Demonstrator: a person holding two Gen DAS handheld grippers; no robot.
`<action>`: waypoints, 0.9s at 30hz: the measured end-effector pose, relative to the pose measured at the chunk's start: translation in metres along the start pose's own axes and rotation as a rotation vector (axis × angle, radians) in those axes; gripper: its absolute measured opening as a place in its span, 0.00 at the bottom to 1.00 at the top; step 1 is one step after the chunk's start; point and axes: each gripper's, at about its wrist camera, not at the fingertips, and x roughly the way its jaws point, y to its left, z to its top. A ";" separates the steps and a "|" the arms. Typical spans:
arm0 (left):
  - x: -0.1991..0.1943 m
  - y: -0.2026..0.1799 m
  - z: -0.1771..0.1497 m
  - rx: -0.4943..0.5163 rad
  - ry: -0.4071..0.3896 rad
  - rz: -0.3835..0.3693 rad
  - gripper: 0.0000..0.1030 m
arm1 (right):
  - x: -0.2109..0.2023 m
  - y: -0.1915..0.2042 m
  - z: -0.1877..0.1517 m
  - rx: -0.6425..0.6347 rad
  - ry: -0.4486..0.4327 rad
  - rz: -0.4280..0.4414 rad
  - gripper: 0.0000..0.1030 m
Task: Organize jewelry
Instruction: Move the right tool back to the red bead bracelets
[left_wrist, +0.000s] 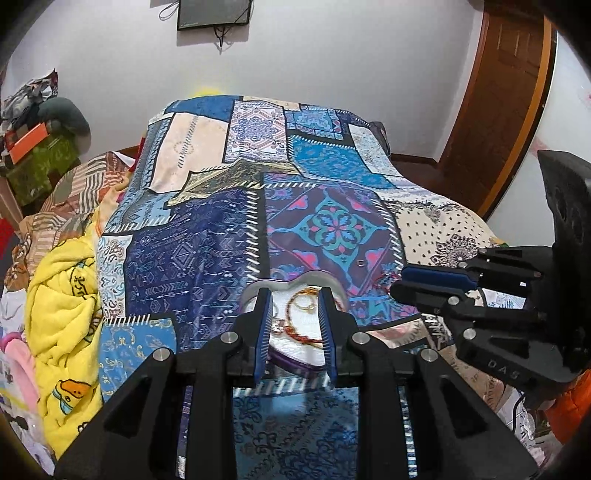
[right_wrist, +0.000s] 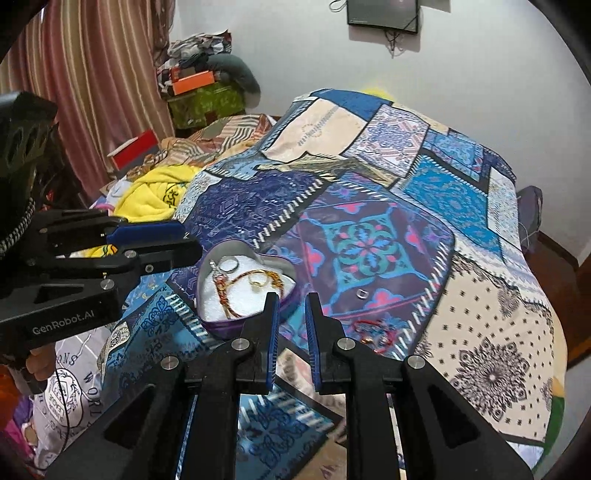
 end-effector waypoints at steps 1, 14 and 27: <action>0.001 -0.004 0.000 0.000 0.002 -0.003 0.23 | -0.003 -0.004 -0.001 0.009 -0.005 -0.003 0.12; 0.026 -0.053 -0.004 0.034 0.055 -0.061 0.23 | -0.024 -0.079 -0.022 0.172 -0.004 -0.097 0.16; 0.081 -0.091 -0.015 0.064 0.166 -0.125 0.26 | -0.001 -0.110 -0.051 0.227 0.059 -0.094 0.39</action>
